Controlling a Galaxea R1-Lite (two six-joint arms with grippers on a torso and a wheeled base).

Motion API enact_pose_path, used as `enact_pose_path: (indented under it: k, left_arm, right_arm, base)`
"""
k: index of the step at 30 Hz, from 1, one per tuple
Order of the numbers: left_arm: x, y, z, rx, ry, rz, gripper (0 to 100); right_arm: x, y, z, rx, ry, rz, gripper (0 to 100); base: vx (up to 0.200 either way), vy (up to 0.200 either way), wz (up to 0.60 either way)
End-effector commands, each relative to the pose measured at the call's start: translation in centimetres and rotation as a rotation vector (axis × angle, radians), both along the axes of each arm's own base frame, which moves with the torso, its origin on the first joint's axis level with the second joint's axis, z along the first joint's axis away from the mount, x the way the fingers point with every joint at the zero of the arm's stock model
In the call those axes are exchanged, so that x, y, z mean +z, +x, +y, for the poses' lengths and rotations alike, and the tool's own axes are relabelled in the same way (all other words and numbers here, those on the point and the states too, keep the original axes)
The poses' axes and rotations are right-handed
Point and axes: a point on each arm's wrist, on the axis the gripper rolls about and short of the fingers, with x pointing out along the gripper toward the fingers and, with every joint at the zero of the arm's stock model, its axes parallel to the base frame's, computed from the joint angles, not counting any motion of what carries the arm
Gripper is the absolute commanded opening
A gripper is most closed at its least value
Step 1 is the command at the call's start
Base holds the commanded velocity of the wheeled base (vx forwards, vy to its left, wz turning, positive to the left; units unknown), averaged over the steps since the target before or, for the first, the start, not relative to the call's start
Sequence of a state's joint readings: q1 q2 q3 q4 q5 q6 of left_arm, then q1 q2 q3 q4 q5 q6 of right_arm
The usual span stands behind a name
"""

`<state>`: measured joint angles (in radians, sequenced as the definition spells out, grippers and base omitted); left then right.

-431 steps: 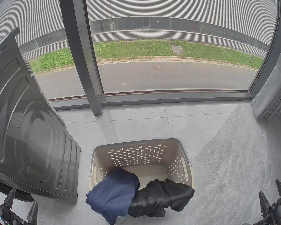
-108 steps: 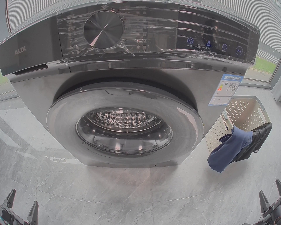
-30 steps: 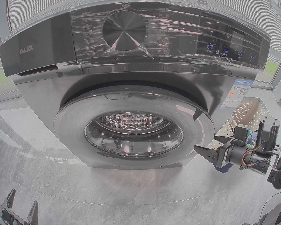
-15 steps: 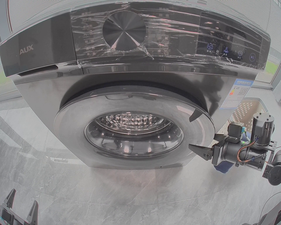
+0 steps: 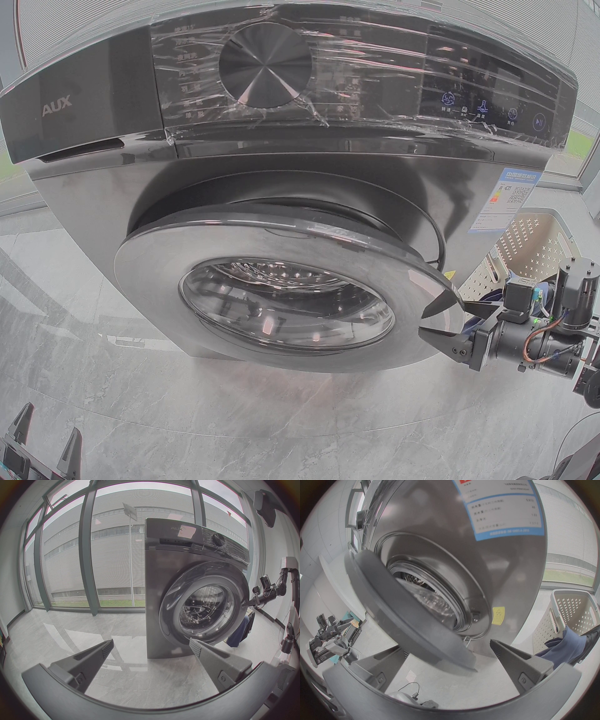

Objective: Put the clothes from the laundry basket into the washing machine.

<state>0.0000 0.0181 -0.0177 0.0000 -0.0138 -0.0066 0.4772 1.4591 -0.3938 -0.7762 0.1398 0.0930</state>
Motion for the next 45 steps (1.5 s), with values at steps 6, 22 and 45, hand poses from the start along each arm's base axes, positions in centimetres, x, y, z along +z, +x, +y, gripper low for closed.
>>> enact_pose_path:
  k: [6, 22, 45]
  left_arm:
    - [-0.5, 0.0, 0.0, -0.003, -0.004, 0.000, 100]
    - [-0.5, 0.0, 0.0, -0.003, -0.001, -0.002, 100]
    - [-0.5, 0.0, 0.0, -0.003, -0.003, -0.002, 100]
  right_arm:
    - [-0.2, 2.4, 0.9, -0.016, -0.005, 0.011, 100]
    - [-0.9, 0.8, -0.4, -0.025, -0.028, 0.011, 100]
    - [-2.8, 1.3, 1.5, 0.057, -0.043, 0.028, 100]
  base:
    - [-0.200, 0.000, 0.00]
    - [-0.013, 0.000, 0.00]
    - [0.000, 0.000, 0.00]
